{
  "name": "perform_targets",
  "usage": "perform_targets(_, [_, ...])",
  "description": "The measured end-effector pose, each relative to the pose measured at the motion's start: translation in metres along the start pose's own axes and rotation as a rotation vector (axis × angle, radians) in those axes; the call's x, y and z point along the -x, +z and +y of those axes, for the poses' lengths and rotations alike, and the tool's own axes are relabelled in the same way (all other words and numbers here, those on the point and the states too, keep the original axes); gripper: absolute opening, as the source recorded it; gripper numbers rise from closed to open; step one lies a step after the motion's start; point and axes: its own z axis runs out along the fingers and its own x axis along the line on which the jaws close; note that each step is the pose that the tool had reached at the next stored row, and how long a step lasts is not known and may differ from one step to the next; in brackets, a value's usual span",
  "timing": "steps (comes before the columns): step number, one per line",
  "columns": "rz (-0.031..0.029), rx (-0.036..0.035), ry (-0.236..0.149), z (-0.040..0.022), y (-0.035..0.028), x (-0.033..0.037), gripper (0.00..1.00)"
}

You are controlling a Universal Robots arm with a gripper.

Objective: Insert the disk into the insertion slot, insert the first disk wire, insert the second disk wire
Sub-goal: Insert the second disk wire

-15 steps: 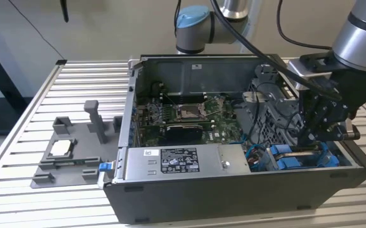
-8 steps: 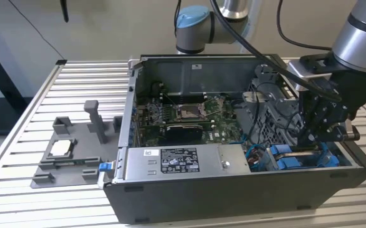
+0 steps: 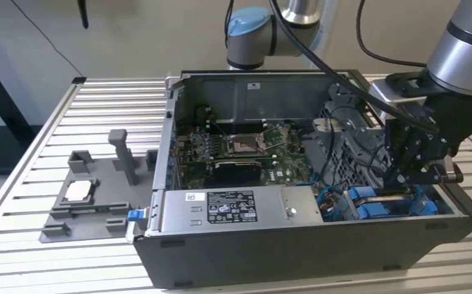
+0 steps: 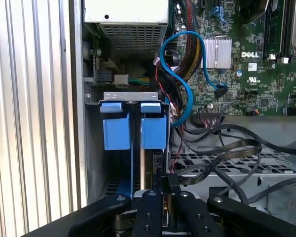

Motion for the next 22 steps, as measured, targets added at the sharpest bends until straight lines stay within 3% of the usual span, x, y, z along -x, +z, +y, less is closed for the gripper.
perform_targets(4, [-0.0010, -0.0001, 0.000, 0.0002, 0.0039, -0.0011, 0.16])
perform_targets(6, [0.0045, -0.0001, 0.000, 0.0000, 0.0013, -0.0025, 0.16])
perform_targets(9, [0.0002, 0.0033, 0.000, 0.0001, 0.0033, -0.0020, 0.16])
perform_targets(15, [0.0025, 0.0034, 0.000, 0.0003, 0.0066, -0.0015, 0.16])
perform_targets(22, [0.0046, 0.0034, 0.000, 0.0002, 0.0062, -0.0010, 0.18])
